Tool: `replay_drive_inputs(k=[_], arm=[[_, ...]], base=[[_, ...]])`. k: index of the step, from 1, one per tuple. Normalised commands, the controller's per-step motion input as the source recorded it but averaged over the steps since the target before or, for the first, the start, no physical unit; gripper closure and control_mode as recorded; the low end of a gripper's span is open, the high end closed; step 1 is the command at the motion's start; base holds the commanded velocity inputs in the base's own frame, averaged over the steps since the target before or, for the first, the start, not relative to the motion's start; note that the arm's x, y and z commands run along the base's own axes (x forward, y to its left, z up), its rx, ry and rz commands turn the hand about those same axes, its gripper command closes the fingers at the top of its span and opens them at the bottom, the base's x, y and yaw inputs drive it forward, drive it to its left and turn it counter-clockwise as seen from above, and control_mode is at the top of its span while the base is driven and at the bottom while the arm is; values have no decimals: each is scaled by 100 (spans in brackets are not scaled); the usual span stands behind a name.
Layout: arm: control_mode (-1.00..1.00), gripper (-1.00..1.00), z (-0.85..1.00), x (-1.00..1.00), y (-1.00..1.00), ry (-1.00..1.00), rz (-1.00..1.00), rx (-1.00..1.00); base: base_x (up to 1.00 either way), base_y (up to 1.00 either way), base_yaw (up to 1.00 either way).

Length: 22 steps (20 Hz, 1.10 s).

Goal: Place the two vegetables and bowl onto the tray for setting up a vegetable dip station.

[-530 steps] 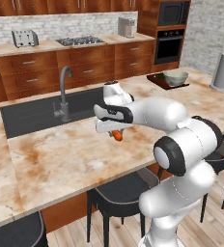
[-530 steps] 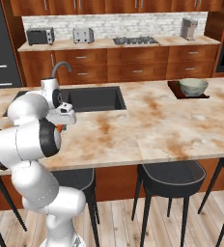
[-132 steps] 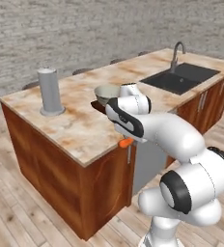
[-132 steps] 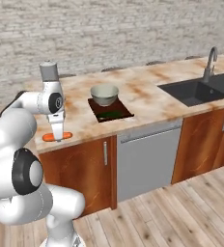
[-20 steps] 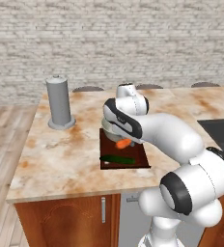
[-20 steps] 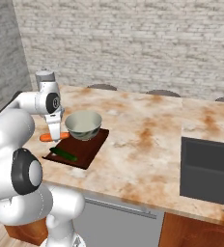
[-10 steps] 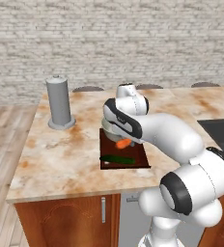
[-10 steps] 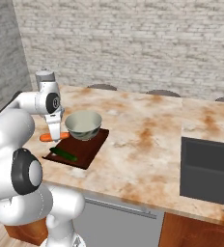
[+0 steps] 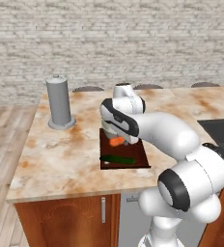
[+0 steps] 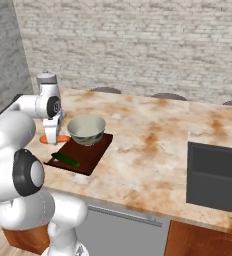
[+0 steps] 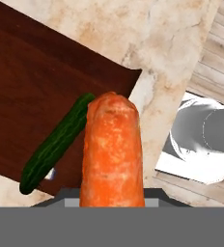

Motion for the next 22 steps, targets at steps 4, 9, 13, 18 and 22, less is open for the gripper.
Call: replay_drive_inputs(k=[4,9,13,18,22], arm=[[-100,100,-4,14,11,0,-28,0],[-100,100,-20,3,-2,-1,-27,0],[-100,100,-25,-1,-8,-4,-33,0],[-100,100,-27,2,-17,-4,-24,0],[-100,100,-27,4,-21,0,-7,0]], base=[[0,0,0],[0,0,0],[0,0,0],[0,0,0],[0,0,0]])
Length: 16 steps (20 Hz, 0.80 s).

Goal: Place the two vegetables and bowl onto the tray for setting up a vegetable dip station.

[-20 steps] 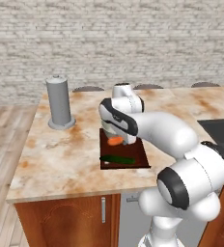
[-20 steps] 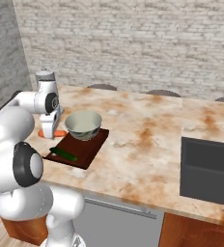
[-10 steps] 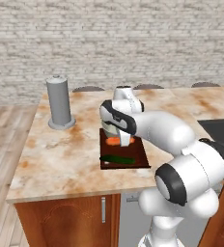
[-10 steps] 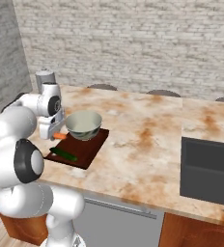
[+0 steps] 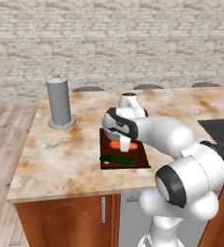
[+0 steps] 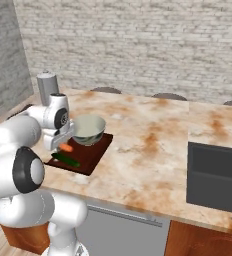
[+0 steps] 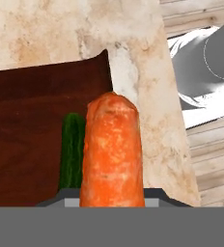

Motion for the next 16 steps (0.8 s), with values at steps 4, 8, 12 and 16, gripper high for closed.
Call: replay_drive_inputs(k=[4,8,12,16], arm=[[-100,100,-25,6,-22,0,0,0],[-100,100,-21,20,-20,0,0,0],[-100,100,-9,28,-23,3,2,0],[-100,100,-11,26,-12,5,1,0]], base=[[0,0,0],[0,0,0],[0,0,0],[0,0,0]])
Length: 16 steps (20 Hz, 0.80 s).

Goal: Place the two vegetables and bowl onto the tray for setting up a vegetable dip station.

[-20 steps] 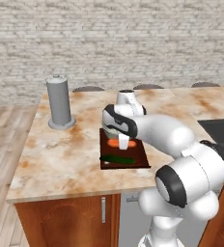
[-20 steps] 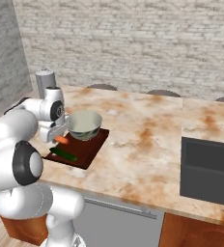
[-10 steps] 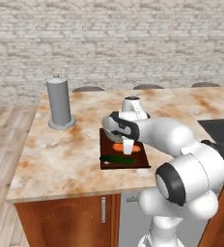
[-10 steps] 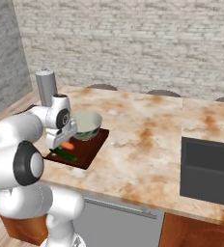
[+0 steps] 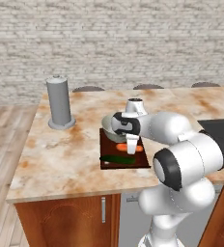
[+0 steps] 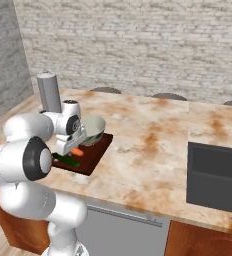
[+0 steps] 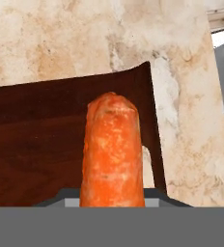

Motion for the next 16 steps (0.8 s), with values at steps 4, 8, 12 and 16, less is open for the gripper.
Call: replay_drive_inputs(k=[4,8,12,16], arm=[[-100,100,-19,29,-1,0,0,0],[-100,100,-21,30,-1,0,0,0],[-100,100,-24,24,0,1,0,0],[-100,100,-25,14,0,1,0,1]], base=[[0,0,0],[0,0,0],[0,0,0],[0,0,0]])
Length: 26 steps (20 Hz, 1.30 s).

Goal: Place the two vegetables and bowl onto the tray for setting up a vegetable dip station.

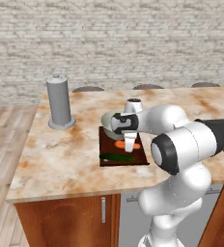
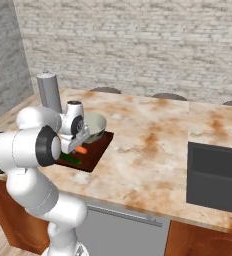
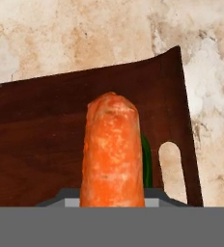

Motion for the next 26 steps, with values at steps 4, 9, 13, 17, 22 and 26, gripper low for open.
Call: replay_drive_inputs(k=[4,9,13,17,22,26], arm=[[-100,100,-25,5,0,0,0,2],[-100,100,-22,3,0,0,0,3],[-100,-100,-20,0,-1,0,0,1],[-100,-100,-14,0,-5,1,0,0],[-100,-100,-8,-1,-7,1,0,0],[-100,-100,1,-12,-4,0,0,0]], base=[[0,0,0],[0,0,0],[0,0,0],[0,0,0],[0,0,0],[0,0,0]])
